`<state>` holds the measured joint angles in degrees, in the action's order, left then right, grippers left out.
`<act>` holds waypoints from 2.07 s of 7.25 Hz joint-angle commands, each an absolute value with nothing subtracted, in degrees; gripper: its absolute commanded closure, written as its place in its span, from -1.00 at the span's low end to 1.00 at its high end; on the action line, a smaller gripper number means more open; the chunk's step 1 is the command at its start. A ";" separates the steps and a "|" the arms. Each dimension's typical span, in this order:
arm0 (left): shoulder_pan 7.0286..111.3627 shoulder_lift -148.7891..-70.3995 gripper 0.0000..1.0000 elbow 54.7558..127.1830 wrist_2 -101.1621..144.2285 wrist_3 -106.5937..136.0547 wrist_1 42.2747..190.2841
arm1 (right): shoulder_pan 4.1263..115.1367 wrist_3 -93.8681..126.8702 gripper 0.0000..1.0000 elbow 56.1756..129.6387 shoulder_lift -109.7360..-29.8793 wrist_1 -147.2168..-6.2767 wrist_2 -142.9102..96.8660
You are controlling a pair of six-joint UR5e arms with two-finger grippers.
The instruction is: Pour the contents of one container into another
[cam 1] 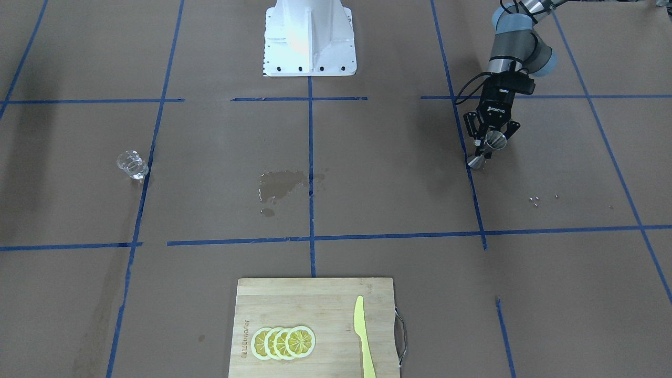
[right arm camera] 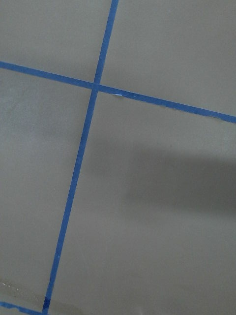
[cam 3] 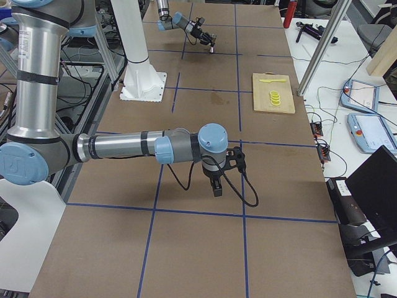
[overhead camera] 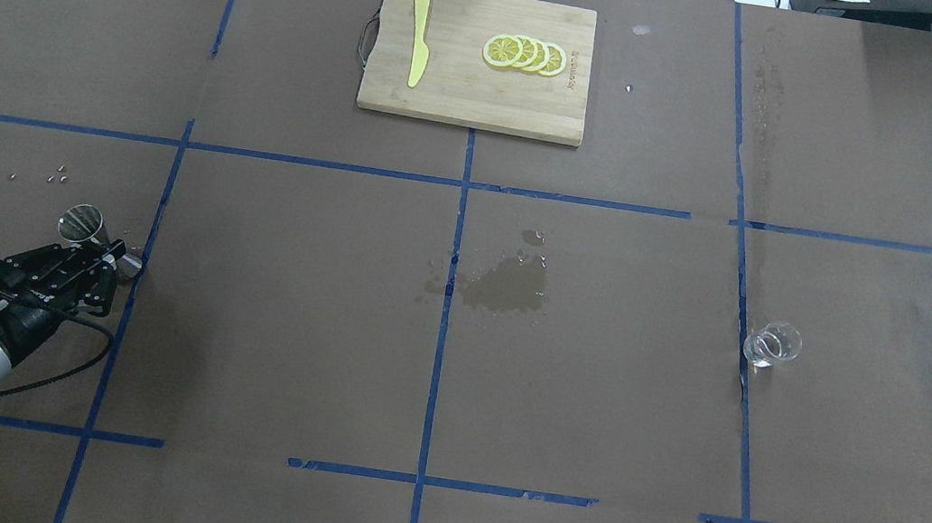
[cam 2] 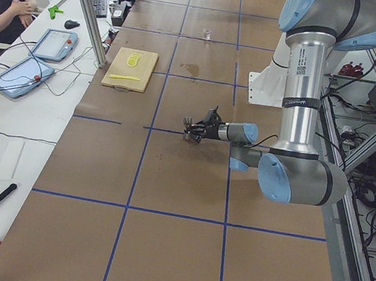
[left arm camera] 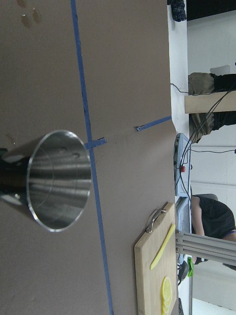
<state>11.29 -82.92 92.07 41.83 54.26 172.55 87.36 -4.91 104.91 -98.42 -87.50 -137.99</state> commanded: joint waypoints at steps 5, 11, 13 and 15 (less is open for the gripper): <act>18.43 -83.49 1.00 95.80 68.04 26.79 191.92 | 87.36 -4.92 -1.00 104.68 -97.65 -87.54 -137.90; 36.21 -105.32 1.00 94.31 111.86 2.74 170.57 | 87.36 -3.96 -1.00 105.11 -97.12 -87.45 -137.99; 35.69 -116.39 1.00 86.02 111.80 3.16 168.31 | 87.36 -0.53 -1.00 105.55 -96.06 -87.45 -138.16; 33.93 -118.65 1.00 83.94 111.27 3.43 168.31 | 84.32 8.80 -1.00 109.65 -95.71 -87.45 -137.99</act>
<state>34.56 -116.84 85.40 111.44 3.34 168.51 86.57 2.21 106.74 -95.95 -87.45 -138.11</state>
